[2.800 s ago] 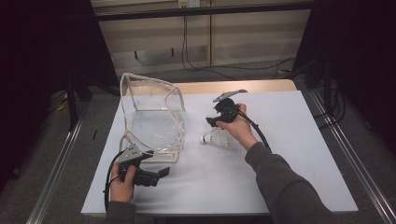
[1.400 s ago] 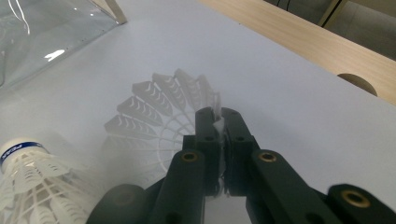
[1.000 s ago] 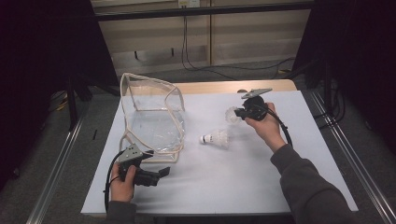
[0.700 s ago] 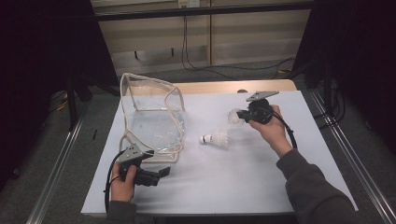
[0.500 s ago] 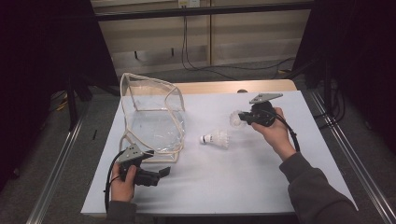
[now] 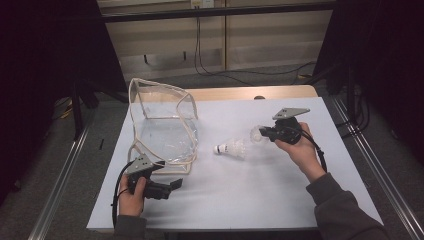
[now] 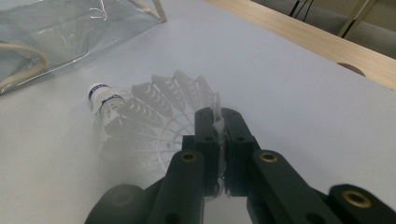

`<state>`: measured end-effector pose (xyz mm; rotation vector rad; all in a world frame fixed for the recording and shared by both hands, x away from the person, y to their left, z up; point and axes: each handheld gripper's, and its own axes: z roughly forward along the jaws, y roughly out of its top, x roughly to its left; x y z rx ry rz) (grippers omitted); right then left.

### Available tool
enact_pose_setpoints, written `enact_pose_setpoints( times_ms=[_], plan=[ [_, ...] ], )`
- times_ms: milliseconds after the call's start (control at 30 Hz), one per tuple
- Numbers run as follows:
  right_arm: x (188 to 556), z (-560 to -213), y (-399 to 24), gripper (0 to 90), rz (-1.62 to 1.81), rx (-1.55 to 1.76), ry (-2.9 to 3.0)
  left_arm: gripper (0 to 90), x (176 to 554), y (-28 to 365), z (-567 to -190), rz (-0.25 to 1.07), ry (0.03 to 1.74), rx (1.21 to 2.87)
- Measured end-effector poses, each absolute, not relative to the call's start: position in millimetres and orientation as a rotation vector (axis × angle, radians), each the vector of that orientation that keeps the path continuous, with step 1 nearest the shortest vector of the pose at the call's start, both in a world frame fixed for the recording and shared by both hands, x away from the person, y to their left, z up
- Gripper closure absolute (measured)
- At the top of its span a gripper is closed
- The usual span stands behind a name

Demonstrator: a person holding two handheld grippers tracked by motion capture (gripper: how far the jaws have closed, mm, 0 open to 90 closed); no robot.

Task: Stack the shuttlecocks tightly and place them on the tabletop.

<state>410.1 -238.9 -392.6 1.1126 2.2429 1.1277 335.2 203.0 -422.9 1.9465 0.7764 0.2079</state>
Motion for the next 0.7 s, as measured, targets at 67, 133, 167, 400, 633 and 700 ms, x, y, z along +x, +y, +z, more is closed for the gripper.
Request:
enact_pose_setpoints(
  times_ms=[67,133,167,400,633,700],
  plan=[
    [407,-394,-241,86.5,1.133,1.111,2.245,3.7,335,203,-423,0.207,0.778,1.945],
    [405,-395,-242,86.5,1.150,1.115,2.242,3.7,335,203,-423,0.208,0.779,1.945],
    [404,-396,-243,86.5,1.155,1.115,2.241,3.7,335,203,-423,0.208,0.778,1.944],
    [397,-400,-246,86.5,1.167,1.110,2.250,3.7,335,203,-423,0.209,0.778,1.944],
    [388,-408,-248,86.5,1.172,1.110,2.264,3.7,335,203,-423,0.210,0.778,1.947],
    [387,-409,-249,86.5,1.166,1.111,2.268,3.7,334,202,-422,0.212,0.777,1.945]
  ],
)
